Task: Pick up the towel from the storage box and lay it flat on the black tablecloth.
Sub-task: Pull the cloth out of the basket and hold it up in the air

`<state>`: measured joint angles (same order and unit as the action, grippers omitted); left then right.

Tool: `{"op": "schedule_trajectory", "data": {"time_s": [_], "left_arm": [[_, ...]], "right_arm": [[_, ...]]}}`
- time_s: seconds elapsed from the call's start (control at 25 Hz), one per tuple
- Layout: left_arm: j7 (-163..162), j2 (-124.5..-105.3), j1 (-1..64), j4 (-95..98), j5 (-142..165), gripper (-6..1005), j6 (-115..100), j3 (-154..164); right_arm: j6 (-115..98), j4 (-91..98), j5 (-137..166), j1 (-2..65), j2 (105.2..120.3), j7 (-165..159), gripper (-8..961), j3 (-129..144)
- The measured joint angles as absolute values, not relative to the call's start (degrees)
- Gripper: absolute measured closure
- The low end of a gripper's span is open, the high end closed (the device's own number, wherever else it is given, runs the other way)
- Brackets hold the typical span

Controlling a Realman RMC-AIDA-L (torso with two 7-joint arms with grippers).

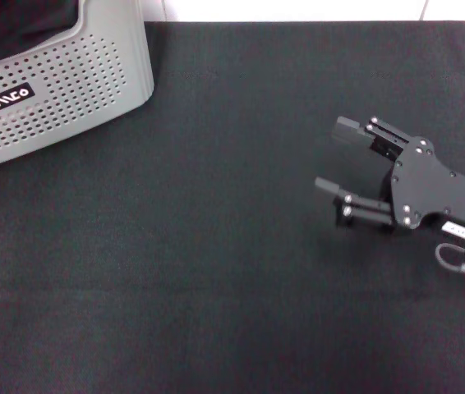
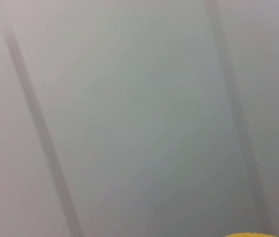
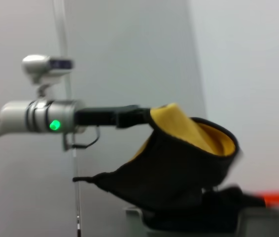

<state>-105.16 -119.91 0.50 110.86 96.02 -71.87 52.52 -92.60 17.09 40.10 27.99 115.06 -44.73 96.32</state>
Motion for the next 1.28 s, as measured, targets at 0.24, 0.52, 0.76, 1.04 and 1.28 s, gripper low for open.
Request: {"op": "schedule_trajectory", "data": {"time_s": [0.24, 0.52, 0.76, 1.04, 1.28], "left_arm": [[-108.23, -119.85, 2.05, 112.73, 86.40, 980, -80.37, 50.16], [-111.84, -120.04, 2.69, 113.99, 91.49, 979, -81.01, 53.82], [-111.34, -120.28, 3.06, 108.38, 98.83, 980, -78.79, 60.76], [-109.92, -120.30, 2.54, 103.02, 109.92, 980, -66.60, 72.46], [-109.89, -120.22, 2.18, 100.29, 113.00, 979, -56.57, 80.15]], "right_arm": [[-89.59, 26.04, 40.03, 22.18, 116.19, -23.94, 111, 96.77], [-73.16, 42.62, 39.91, 17.31, 116.24, -18.45, 116, 103.18], [-59.48, 53.91, 39.63, 14.90, 116.26, -17.35, 119, 110.94], [-55.77, 58.33, 35.36, 13.65, 116.18, -17.51, 122, 115.02], [-55.82, 57.84, 27.77, 14.36, 116.19, -17.01, 125, 115.79]]}}
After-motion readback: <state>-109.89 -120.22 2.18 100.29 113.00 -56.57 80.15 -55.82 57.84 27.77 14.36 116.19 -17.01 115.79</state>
